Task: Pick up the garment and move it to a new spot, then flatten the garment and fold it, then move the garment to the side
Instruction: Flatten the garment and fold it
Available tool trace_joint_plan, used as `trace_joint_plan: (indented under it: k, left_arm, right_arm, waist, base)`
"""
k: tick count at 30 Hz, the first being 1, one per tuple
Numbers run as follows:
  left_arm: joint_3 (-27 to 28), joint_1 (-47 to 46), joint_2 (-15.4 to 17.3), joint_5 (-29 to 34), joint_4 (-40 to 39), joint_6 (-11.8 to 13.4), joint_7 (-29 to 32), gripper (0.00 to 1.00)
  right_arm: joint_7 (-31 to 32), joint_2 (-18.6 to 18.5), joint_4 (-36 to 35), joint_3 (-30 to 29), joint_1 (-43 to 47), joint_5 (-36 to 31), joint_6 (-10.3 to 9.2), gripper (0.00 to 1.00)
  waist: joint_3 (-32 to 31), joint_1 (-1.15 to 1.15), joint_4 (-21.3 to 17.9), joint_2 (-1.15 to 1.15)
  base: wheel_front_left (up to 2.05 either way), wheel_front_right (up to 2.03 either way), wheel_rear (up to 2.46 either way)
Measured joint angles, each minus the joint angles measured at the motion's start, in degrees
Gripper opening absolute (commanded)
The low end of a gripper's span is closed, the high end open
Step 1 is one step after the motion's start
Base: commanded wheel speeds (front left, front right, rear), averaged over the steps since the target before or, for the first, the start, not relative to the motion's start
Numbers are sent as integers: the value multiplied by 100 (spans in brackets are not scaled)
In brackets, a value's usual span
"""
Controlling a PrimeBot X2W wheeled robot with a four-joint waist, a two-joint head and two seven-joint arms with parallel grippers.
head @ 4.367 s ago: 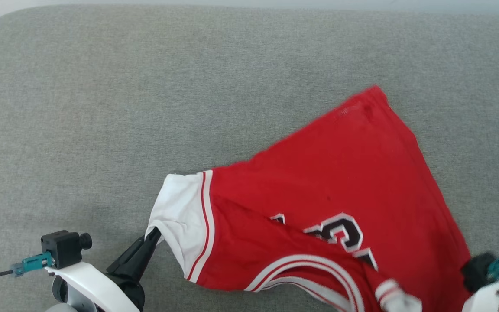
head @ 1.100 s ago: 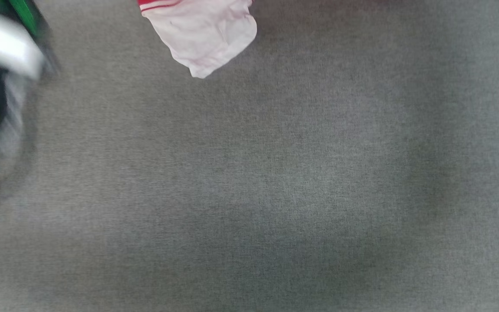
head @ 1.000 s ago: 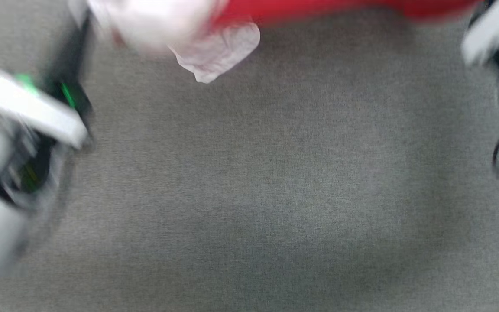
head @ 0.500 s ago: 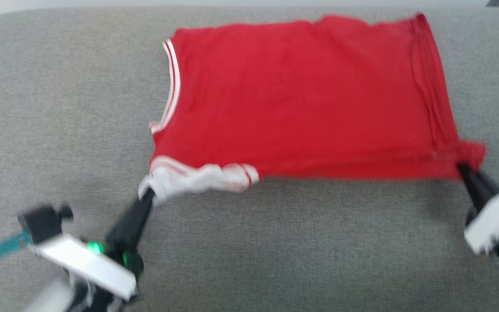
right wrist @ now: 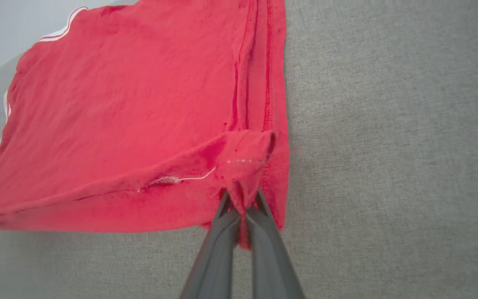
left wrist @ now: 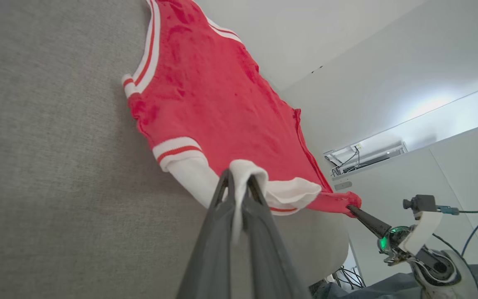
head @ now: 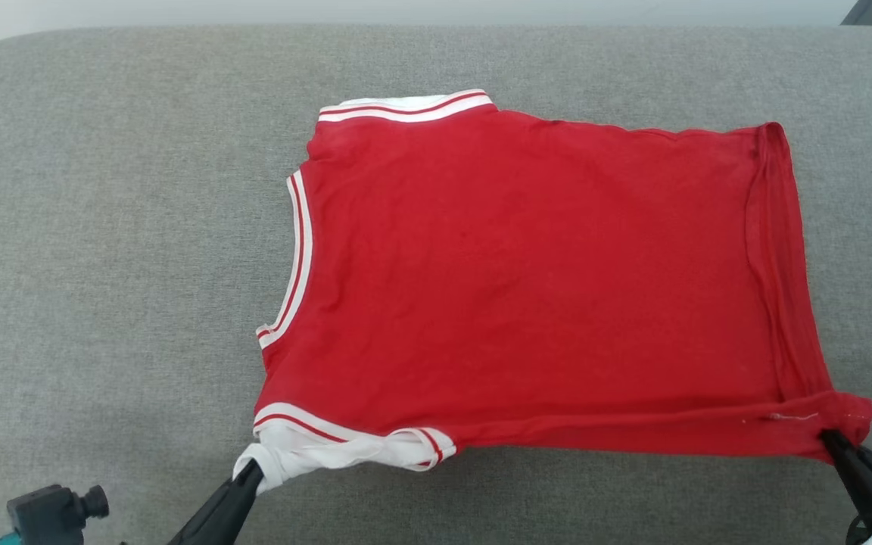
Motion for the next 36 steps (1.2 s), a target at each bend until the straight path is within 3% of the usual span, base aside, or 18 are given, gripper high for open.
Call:
trace_joint_plan:
  k: [4, 8, 20, 29, 36]
  left_arm:
    - [-138, -254, 120, 40, -92, 0, 0, 0]
    - [-420, -1100, 178, -37, 8, 0, 129, 0]
    - [-772, -3506, 146, -802, 1193, 0, 1005, 0]
    - [-813, -3941, -166, -1078, 2109, 0, 1003, 0]
    - [-1070, -3953, -204, -980, 2898, 0, 989, 0]
  right_arm:
    - [68, 113, -35, -74, -116, -3, -1, 0]
    - [91, 111, 180, 1, -597, -65, -1, 0]
    - [-36, -118, 1477, 457, -2471, -292, -1, 0]
    - [-474, -145, 2190, 566, -2758, -292, -1, 0]
    - [-822, -120, 2563, 691, -2871, -263, 0, 0]
  waist:
    - [45, 0, -33, 0]
    - [148, 0, -59, 0]
    - [702, 0, -283, 0]
    - [923, 0, -366, 0]
    - [934, 0, -430, 0]
  base:
    - [0, 0, 0]
    - [0, 0, 0]
    - [0, 0, 0]
    - [0, 0, 0]
    - [0, 0, 0]
